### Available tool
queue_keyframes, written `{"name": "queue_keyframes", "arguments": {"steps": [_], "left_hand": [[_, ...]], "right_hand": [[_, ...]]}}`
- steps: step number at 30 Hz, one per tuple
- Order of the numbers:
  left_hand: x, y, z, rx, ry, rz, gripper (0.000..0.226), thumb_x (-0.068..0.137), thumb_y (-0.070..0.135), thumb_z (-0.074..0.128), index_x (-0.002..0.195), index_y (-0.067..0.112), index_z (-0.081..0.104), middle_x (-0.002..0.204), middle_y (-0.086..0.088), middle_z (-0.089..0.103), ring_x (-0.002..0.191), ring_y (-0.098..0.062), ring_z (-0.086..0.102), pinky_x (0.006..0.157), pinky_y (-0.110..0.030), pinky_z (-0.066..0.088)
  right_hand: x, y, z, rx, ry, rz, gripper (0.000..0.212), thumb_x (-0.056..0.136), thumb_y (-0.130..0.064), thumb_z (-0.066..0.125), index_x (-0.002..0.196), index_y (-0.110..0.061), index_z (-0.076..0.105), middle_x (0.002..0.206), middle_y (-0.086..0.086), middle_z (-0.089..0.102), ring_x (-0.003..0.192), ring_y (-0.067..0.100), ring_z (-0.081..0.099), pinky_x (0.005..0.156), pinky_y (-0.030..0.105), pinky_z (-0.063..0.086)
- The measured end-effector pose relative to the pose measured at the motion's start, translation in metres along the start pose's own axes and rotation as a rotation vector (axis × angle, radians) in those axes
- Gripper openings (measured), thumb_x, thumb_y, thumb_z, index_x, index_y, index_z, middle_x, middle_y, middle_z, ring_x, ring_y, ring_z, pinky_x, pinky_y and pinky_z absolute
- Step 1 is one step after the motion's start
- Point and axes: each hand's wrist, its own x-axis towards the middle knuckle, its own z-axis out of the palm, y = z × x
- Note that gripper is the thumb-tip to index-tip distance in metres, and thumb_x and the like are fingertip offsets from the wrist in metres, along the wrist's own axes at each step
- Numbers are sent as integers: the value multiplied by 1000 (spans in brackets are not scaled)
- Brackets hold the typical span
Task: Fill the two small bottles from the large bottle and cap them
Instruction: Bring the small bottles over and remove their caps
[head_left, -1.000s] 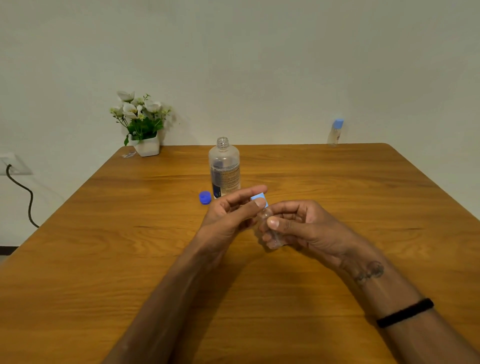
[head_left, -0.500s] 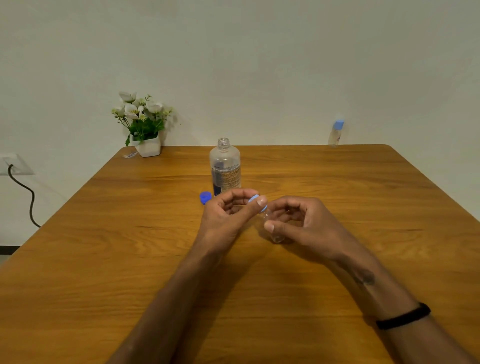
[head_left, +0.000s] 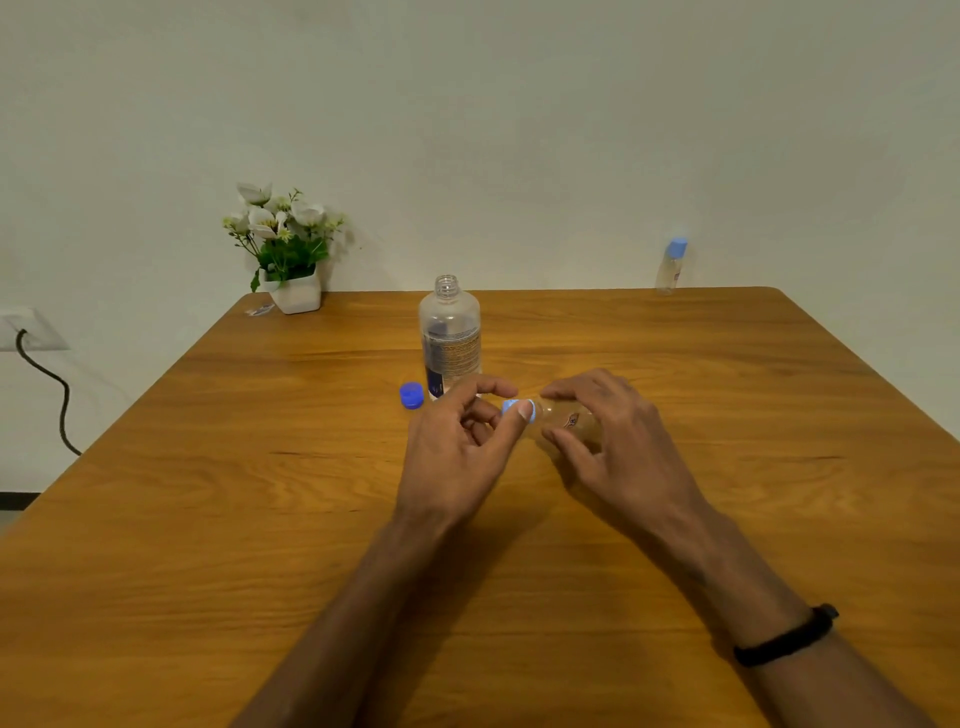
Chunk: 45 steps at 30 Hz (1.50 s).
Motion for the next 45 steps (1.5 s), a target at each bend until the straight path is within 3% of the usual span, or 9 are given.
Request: {"name": "queue_keyframes", "arguments": {"steps": [7,11,16,20,27,33,39,43,45], "left_hand": [[1,-1,-1,10,39,-15,13,94,38,74,102,28,73,77,-1,73,69,-16,64,55,-19,47],[4,-5,-2,-100,68,-112,16,90,36,80,100,27,71,82,2,75,72,-3,67,60,-15,51],[3,-8,-3,-39,6,-104,22,90,30,80,108,28,69,90,7,72,75,1,65,65,-16,56],[2,-12,-3,102,-65,3,29,99,29,68,128,33,68,93,6,69,74,3,60,64,-14,50],[2,-16,0,290,-72,40,14,96,33,72,109,31,69,99,23,65,95,14,56,75,-10,42],[1,-22,5,406,-150,42,27,94,35,75,115,36,60,112,20,64,112,3,59,95,-20,50],[0,-20,4,413,-143,42,51,92,42,75,137,38,52,129,12,69,126,-5,56,107,-29,45],[-2,-13,4,437,-84,109,44,98,41,68,139,32,56,131,13,64,126,-3,51,100,-22,39],[-3,-13,2,414,-28,156,38,100,34,66,137,31,59,126,14,66,122,-3,53,100,-29,48]], "right_hand": [[1,1,-2,59,103,117,38,90,-25,82,126,-24,70,117,-17,65,112,3,56,95,21,46],[2,5,-4,268,139,298,36,85,-30,88,115,-30,68,101,-22,69,93,-3,68,76,13,57],[2,9,-2,397,159,395,41,84,-25,90,118,-21,67,99,-11,76,89,-6,72,70,12,58],[4,10,-2,414,148,431,48,83,-25,90,125,-25,66,103,-11,77,89,-7,72,72,12,59],[4,10,-2,365,71,425,72,78,-31,94,140,-34,59,110,-16,70,98,0,70,79,18,63],[6,6,-8,405,66,348,106,71,-59,90,160,-40,36,138,-13,60,120,5,62,93,24,58],[7,3,-17,492,267,391,80,85,-63,71,155,-32,46,125,-13,69,109,-6,67,82,13,58],[8,13,-19,555,377,436,44,104,-51,59,143,-31,57,115,-10,76,107,7,73,94,40,63],[9,22,-17,579,436,470,30,107,-34,59,137,-29,61,111,-8,77,102,8,75,94,40,63]]}}
